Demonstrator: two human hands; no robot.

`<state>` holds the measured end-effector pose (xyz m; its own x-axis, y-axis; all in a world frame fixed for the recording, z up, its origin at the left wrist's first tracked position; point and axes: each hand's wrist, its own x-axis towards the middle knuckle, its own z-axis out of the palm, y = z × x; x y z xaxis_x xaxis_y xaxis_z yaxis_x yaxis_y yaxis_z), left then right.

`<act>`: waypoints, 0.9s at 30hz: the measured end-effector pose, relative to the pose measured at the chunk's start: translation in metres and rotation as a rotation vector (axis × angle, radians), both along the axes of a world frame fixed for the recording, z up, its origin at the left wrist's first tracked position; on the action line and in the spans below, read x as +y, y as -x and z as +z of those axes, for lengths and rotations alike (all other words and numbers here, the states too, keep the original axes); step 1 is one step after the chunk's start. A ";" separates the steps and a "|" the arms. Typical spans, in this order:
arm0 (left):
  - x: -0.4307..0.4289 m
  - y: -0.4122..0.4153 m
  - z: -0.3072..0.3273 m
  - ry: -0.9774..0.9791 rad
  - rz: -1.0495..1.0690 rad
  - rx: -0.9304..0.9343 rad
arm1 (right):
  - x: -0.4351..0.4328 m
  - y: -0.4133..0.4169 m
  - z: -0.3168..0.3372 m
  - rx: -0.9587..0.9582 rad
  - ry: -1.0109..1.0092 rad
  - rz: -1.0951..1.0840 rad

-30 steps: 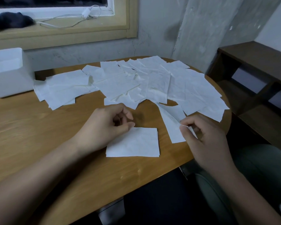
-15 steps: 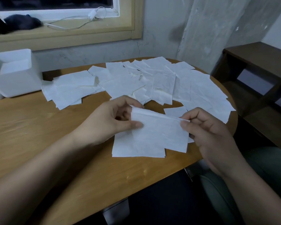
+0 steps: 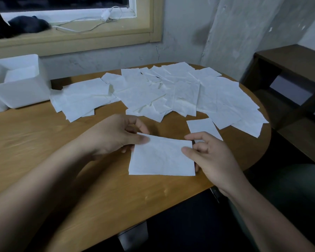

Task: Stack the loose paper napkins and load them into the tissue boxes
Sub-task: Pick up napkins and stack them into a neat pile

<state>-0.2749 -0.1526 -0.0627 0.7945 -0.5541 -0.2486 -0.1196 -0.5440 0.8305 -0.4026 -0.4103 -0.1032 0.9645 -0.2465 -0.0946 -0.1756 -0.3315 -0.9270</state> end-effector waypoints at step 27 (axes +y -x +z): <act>0.004 -0.009 -0.021 -0.355 -0.014 -0.317 | 0.008 -0.006 -0.023 -0.196 0.611 0.120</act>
